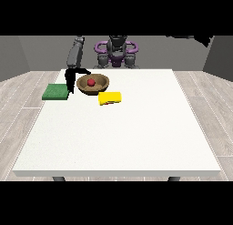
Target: Pick the cup and pour the ball into the bowl, then pick the bowl and place it on the pad
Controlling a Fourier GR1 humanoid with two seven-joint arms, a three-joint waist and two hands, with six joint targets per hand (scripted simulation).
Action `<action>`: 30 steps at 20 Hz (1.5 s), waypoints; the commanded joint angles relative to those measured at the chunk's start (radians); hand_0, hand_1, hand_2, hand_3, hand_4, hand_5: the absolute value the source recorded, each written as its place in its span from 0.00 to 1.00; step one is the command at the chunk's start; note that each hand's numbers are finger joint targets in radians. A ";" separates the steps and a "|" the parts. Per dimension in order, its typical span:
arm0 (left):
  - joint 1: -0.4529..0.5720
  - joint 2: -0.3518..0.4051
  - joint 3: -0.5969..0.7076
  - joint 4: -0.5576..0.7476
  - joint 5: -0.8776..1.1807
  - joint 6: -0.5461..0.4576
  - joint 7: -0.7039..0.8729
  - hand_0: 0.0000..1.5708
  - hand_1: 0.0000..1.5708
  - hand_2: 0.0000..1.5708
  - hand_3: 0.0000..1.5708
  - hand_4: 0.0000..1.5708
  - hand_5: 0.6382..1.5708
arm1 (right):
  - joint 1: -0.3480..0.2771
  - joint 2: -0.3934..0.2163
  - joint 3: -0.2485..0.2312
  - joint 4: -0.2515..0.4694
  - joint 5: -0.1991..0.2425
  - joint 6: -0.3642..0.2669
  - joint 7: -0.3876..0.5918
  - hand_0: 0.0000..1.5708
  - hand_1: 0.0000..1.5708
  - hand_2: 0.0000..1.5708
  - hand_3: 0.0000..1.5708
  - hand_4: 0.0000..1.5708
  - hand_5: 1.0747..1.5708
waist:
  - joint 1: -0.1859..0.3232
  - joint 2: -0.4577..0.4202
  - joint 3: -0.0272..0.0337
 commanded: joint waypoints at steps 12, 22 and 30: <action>0.030 0.170 0.126 0.053 0.138 -0.103 0.033 0.00 0.00 0.00 0.00 0.14 0.92 | -0.174 0.033 0.019 0.333 0.045 -0.023 -0.161 0.00 0.00 0.00 0.00 0.00 1.00 | -0.039 0.024 0.0016; 0.021 0.195 0.154 0.036 0.157 -0.135 -0.019 0.00 0.00 0.00 0.00 0.31 0.99 | -0.089 0.015 0.004 0.340 0.087 -0.184 -0.105 1.00 1.00 1.00 1.00 0.70 0.78 | 0.027 0.115 -0.0001; 0.043 0.234 0.175 0.156 0.173 -0.186 -0.008 0.00 0.00 0.00 0.00 0.45 1.00 | -0.118 -0.064 0.036 0.185 0.091 -0.254 0.120 1.00 1.00 1.00 1.00 0.68 0.89 | -0.013 0.009 -0.0034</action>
